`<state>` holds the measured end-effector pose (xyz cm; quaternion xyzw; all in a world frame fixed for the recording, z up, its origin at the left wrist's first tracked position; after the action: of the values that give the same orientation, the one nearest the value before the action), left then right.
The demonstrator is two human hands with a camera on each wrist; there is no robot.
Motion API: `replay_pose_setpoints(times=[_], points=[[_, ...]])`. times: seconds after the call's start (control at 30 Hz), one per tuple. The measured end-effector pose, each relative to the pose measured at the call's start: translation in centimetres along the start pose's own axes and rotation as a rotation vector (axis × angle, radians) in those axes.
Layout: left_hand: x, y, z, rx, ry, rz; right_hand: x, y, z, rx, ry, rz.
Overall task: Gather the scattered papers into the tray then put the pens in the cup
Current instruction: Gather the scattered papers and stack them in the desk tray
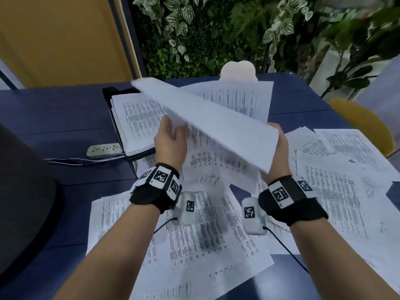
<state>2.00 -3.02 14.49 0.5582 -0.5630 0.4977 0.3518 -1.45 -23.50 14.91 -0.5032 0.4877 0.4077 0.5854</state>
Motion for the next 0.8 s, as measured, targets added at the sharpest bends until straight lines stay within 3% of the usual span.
replay_pose_setpoints(times=[0.23, 0.53, 0.8], points=[[0.1, 1.0, 0.3, -0.059, -0.137, 0.007, 2.8, -0.1, 1.9, 0.017, 0.175, 0.045], [0.3, 0.3, 0.1, -0.027, 0.000, 0.076, 0.9, -0.5, 3.1, 0.062, 0.097, -0.036], [-4.2, 0.1, -1.0, -0.081, 0.024, -0.053, 4.3, -0.8, 2.4, 0.101, 0.067, 0.088]])
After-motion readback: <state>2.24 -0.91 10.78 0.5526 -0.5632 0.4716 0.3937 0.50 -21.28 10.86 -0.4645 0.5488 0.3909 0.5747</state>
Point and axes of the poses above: each hand's wrist, its own y-axis away from the middle knuckle, its own z-axis out of the palm, x = y × z, the point moved 1 cm from there along -y, towards the middle knuckle, and after that the axes turned 11 degrees about -x, right-handed, at the moved point
